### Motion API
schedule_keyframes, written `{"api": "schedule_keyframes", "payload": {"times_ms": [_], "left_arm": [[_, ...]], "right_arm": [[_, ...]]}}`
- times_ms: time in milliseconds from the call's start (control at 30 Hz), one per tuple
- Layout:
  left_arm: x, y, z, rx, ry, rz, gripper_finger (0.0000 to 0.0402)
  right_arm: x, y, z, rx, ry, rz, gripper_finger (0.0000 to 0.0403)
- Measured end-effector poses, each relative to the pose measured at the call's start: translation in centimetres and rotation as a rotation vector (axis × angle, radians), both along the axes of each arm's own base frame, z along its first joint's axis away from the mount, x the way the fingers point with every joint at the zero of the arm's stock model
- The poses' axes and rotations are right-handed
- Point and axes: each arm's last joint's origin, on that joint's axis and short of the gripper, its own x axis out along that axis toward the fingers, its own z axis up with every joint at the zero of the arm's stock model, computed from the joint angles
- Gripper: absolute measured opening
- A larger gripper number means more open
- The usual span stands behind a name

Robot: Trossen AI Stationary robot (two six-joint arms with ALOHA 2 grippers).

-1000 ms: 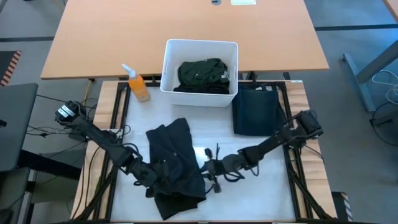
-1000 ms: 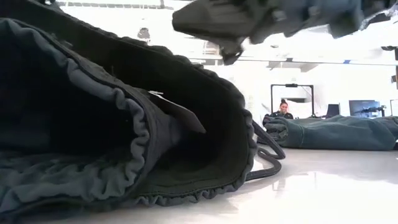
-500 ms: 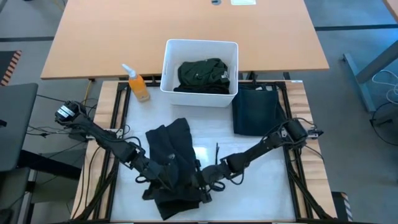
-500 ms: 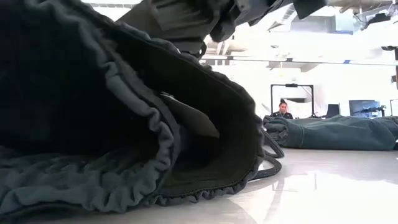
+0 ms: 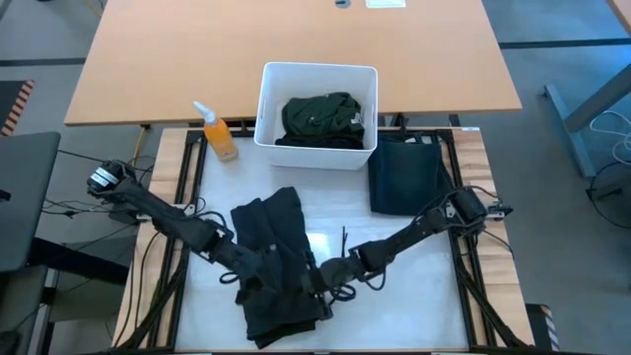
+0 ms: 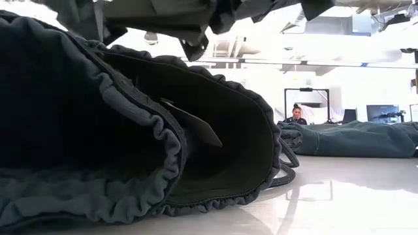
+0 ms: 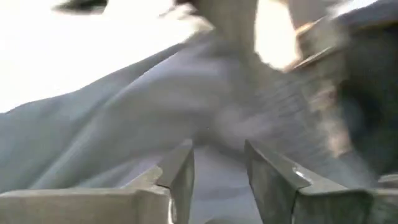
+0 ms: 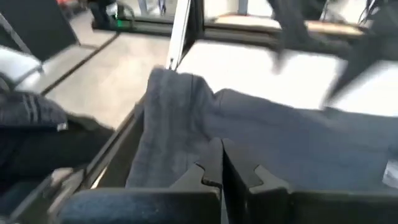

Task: Fold laundry
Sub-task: Fold the black shorts

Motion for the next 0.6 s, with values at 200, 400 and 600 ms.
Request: {"api": "schedule_keyframes", "payload": {"times_ms": [200,400,600], "left_arm": [[-2.5,3.7,-2.2,0.289,0.343,0.226,0.0142],[-3.6,5.0,-5.2,0.255,0.443,0.264,0.0138],[-4.5,6.8,-9.3,0.100,0.486,0.307,0.0137]], "right_arm": [[0.1,0.0,0.4,0.029,-0.028,0.019,0.0021],[0.0,1.5,-1.1,0.029,0.024,0.080,0.0021],[1.4,1.9,-5.0,0.154,0.219,0.277,0.0021]]}}
